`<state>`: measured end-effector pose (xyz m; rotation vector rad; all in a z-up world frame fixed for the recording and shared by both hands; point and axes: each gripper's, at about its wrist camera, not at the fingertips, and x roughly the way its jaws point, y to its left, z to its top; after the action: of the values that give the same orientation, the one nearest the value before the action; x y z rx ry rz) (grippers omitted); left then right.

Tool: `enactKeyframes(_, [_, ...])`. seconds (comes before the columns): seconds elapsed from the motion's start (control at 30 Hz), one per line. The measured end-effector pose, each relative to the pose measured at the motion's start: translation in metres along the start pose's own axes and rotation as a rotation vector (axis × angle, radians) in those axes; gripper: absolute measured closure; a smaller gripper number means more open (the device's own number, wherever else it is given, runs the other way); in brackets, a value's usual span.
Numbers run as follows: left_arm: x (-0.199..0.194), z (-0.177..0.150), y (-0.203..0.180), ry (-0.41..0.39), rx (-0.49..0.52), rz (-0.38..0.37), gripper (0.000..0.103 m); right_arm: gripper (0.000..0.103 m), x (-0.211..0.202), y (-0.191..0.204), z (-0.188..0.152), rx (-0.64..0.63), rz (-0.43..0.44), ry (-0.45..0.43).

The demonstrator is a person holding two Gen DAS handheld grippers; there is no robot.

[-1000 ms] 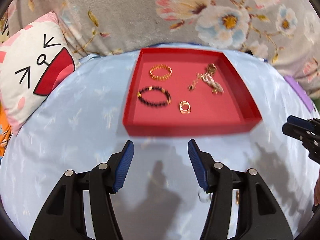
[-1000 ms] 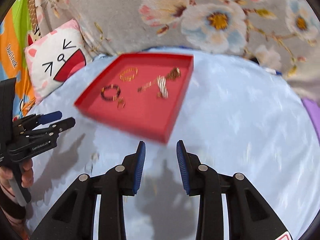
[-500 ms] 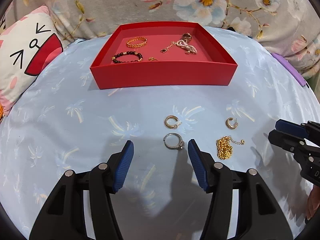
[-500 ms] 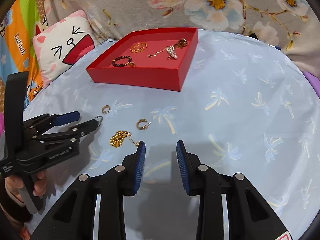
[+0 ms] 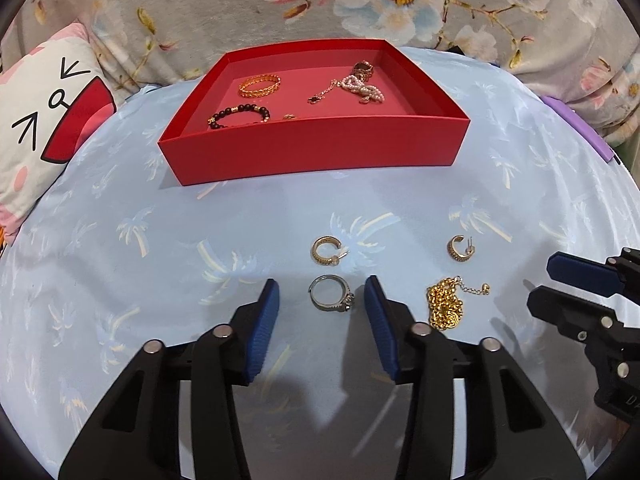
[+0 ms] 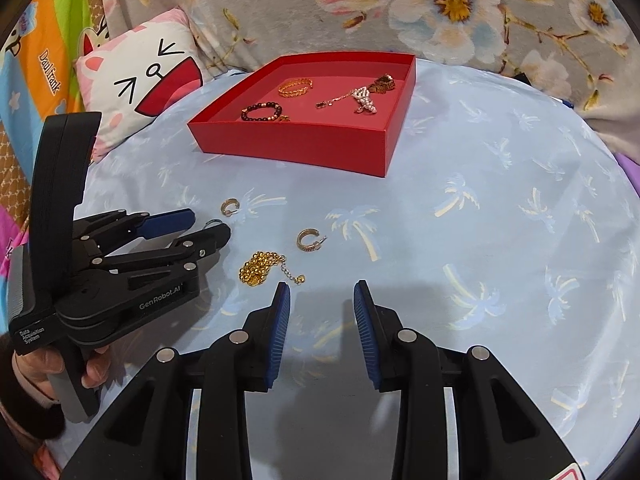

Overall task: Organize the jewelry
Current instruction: 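Lower the left tool and grasp the silver stone ring, then grasp the chunky gold chain with the right tool while the left tool holds the ring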

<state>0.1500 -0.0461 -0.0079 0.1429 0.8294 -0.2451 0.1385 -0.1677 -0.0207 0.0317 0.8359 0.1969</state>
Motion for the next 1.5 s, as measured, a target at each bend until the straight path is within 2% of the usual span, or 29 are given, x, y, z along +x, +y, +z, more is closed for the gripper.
enactKeyframes(0.07, [-0.001, -0.001, -0.002, -0.003, 0.010, -0.006, 0.075, 0.070, 0.001, 0.002, 0.000, -0.006, 0.002, 0.002])
enactKeyframes(0.1, [-0.002, -0.001, -0.003, -0.005, 0.018, -0.014, 0.082, 0.070, 0.002, 0.003, -0.001, -0.011, 0.003, 0.003])
enactKeyframes(0.5, [-0.011, -0.006, 0.008, 0.009, 0.018, -0.058, 0.082, 0.070, 0.015, 0.025, -0.004, -0.058, 0.031, 0.013])
enactKeyframes(0.77, [-0.018, -0.003, 0.026, -0.004, -0.029, -0.038, 0.082, 0.070, 0.030, 0.039, 0.001, -0.060, 0.070, 0.024])
enactKeyframes(0.87, [-0.018, -0.003, 0.031, -0.004, -0.043, -0.030, 0.082, 0.071, 0.034, 0.043, 0.004, -0.074, 0.055, 0.015])
enactKeyframes(0.97, [-0.018, -0.002, 0.035, -0.004, -0.053, -0.026, 0.082, 0.073, 0.036, 0.043, 0.006, -0.069, 0.049, 0.010])
enactKeyframes(1.13, [-0.017, -0.002, 0.039, -0.003, -0.062, -0.024, 0.082, 0.095, 0.038, 0.040, 0.009, -0.074, 0.027, 0.011])
enactKeyframes(1.33, [-0.018, -0.001, 0.043, -0.003, -0.072, -0.023, 0.082, 0.097, 0.032, 0.039, 0.009, -0.075, 0.026, -0.001])
enactKeyframes(1.5, [-0.023, 0.003, 0.047, -0.010, -0.082, -0.044, 0.082, 0.097, 0.013, 0.031, 0.018, -0.046, 0.061, -0.029])
